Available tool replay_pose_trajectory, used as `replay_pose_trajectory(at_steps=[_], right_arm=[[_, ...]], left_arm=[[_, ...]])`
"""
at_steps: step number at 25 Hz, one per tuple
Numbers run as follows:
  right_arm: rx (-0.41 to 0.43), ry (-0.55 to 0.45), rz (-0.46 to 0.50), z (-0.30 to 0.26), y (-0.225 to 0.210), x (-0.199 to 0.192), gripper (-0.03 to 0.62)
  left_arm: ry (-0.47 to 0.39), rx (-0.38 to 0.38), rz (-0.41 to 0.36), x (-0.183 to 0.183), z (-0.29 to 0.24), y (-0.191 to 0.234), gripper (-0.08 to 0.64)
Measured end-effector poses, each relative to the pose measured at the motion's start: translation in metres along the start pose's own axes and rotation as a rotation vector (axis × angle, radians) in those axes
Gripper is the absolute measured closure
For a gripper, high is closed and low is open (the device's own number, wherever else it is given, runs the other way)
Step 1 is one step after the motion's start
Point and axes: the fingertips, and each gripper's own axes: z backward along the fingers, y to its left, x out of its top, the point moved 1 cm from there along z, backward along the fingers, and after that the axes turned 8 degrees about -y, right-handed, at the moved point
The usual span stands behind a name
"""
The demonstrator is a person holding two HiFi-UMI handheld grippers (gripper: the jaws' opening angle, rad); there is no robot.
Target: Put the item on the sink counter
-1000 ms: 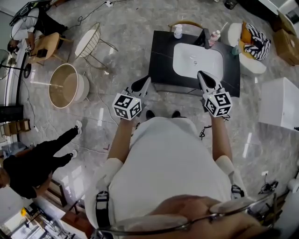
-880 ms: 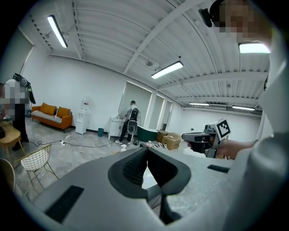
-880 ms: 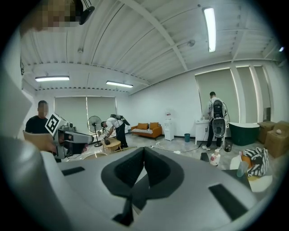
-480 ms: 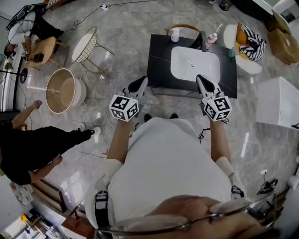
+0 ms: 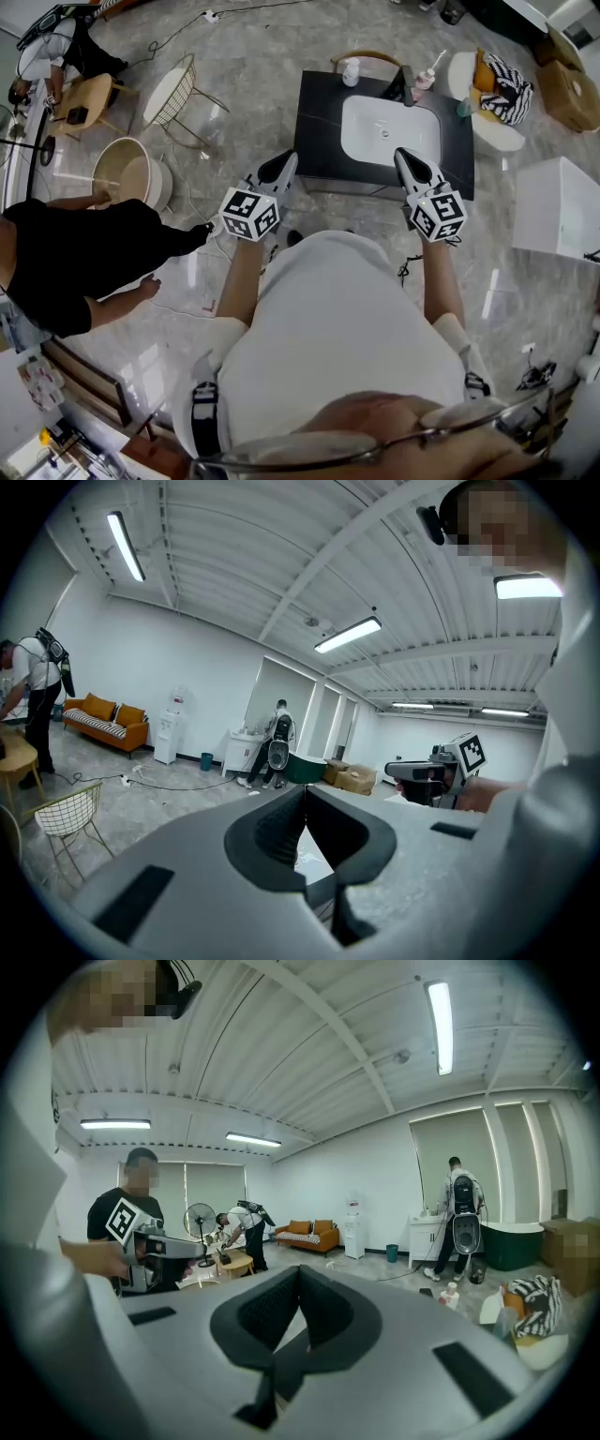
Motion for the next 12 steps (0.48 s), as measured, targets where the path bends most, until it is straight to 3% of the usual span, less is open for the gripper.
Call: replay_pose_trajectory(at_steps=[12], right_arm=[[0.003, -0.006, -0.009, 0.0004, 0.0007, 0.0032, 0.586]], left_arm=[[-0.003, 0.008, 0.006, 0.0013, 0.0028, 0.0024, 0.555]])
